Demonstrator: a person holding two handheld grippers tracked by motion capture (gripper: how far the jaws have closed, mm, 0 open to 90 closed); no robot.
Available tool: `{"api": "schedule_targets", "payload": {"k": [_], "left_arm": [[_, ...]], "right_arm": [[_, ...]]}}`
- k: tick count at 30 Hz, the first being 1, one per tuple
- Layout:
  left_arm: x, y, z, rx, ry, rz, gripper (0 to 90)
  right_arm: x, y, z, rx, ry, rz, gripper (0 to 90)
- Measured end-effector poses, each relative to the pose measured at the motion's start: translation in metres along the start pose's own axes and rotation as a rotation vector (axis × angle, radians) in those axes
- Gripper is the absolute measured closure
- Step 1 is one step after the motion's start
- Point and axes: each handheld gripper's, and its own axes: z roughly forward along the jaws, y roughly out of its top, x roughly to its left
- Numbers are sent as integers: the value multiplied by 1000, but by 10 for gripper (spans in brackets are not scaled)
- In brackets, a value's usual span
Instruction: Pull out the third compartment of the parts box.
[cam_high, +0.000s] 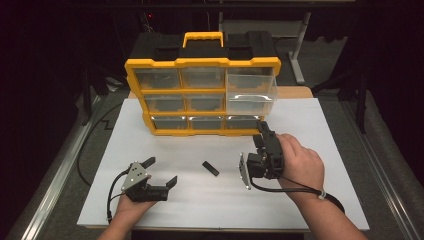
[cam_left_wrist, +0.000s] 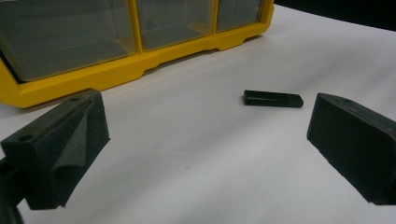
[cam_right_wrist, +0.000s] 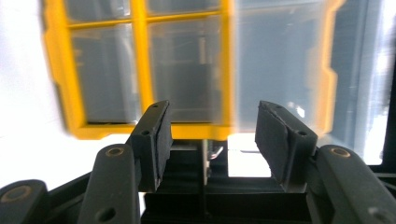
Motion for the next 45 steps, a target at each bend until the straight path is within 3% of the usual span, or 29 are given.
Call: {"api": "schedule_targets", "payload": {"k": [3, 4, 5, 8, 9, 16, 19, 24, 26, 29, 32, 39, 40, 43, 45], "left_arm": [[0, 0, 0, -2, 0, -2, 3], [0, 0, 0, -2, -1, -2, 3], [0, 0, 0, -1, -1, -2, 3], [0, 0, 0, 2, -3, 0, 3], [0, 0, 0, 2, -5, -1, 3], [0, 0, 0, 1, -5, 1, 3], [0, 0, 0, 1, -4, 0, 3], [0, -1, 0, 2, -4, 1, 3], [0, -1, 0, 1, -2, 0, 3], [-1, -1, 0, 3, -1, 2, 3], [-1, 0, 0, 4, -2, 1, 3], [-2, 2, 0, 10, -1, 12, 3], [-3, 2, 0, 11, 0, 12, 3], [-3, 3, 0, 12, -4, 12, 3], [-2, 4, 0, 11, -4, 11, 3]], "right_arm": [[13, -2, 3, -1, 19, -11, 459], [19, -3, 4, 11, 33, 14, 458], [21, -3, 5, -2, 33, -26, 457], [38, -5, 7, 9, 58, 13, 453], [42, -5, 8, 4, 61, -14, 451], [78, -11, 16, 18, 112, 2, 448], [91, -13, 20, 24, 136, -17, 447], [106, -20, 23, 42, 162, -10, 446], [110, -24, 23, 56, 152, -17, 442], [115, -31, 22, 84, 175, 2, 430], [117, -38, 20, 78, 181, -6, 409], [109, -45, 17, 93, 203, 10, 364], [110, -45, 16, 96, 201, 33, 354], [107, -45, 16, 89, 207, 5, 315], [109, -46, 17, 88, 229, 20, 295]]}}
